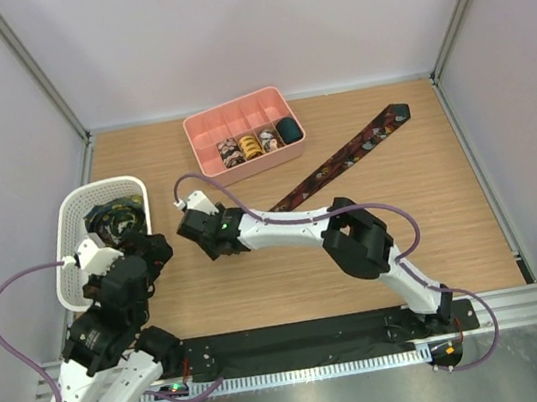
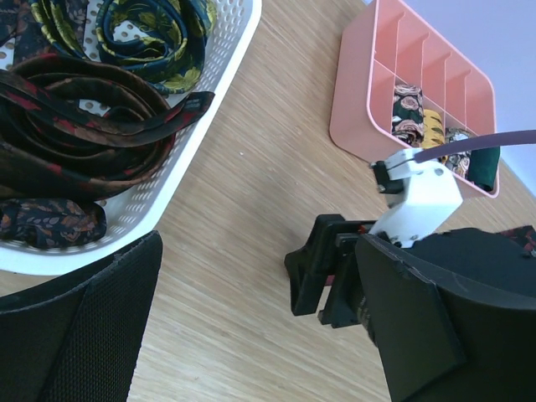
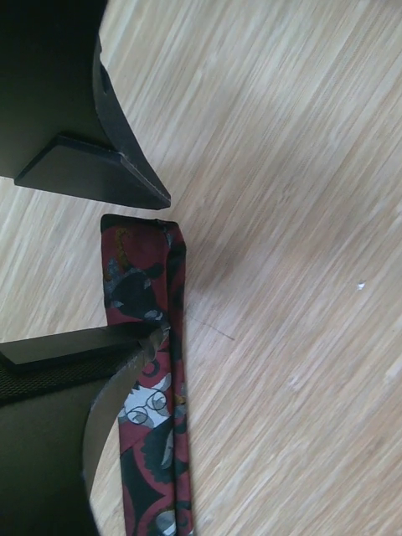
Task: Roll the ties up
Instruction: Roll the tie
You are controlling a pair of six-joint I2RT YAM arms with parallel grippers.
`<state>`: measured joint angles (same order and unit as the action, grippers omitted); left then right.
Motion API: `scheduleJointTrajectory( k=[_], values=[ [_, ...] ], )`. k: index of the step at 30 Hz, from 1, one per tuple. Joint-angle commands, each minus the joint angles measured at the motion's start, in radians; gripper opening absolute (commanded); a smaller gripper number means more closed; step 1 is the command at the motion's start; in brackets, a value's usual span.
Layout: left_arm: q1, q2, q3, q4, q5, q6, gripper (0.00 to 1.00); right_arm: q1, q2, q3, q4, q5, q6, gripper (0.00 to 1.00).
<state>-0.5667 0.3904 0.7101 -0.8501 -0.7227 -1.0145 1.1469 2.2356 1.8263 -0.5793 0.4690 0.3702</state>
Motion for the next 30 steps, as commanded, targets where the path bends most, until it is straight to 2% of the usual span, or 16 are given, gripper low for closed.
scheduleJointTrajectory(
  k=[1,11,17,23,28,29,30],
  values=[
    [0.007,0.007,0.017,0.002,-0.027,-0.006,0.98,0.025,0.037,0.102,-0.109,0.105,0.016,0.62],
    [0.007,0.004,0.012,0.013,-0.020,0.001,0.98,0.048,0.082,0.143,-0.166,0.140,0.045,0.58],
    [0.007,0.018,-0.003,0.025,0.000,0.002,0.98,0.053,0.078,0.100,-0.111,0.118,0.042,0.54],
    [0.007,0.015,-0.008,0.029,-0.001,0.002,0.98,0.037,0.052,0.028,-0.016,0.060,0.024,0.42],
    [0.007,0.021,-0.018,0.040,0.009,0.008,0.98,0.031,0.032,-0.031,0.030,0.037,0.047,0.38],
    [0.007,0.022,-0.021,0.048,0.015,0.013,0.98,0.030,0.022,-0.039,0.038,0.027,0.050,0.29],
    [0.007,0.034,-0.027,0.057,0.022,0.016,0.98,0.028,0.019,-0.048,0.048,0.016,0.050,0.26]
  ],
)
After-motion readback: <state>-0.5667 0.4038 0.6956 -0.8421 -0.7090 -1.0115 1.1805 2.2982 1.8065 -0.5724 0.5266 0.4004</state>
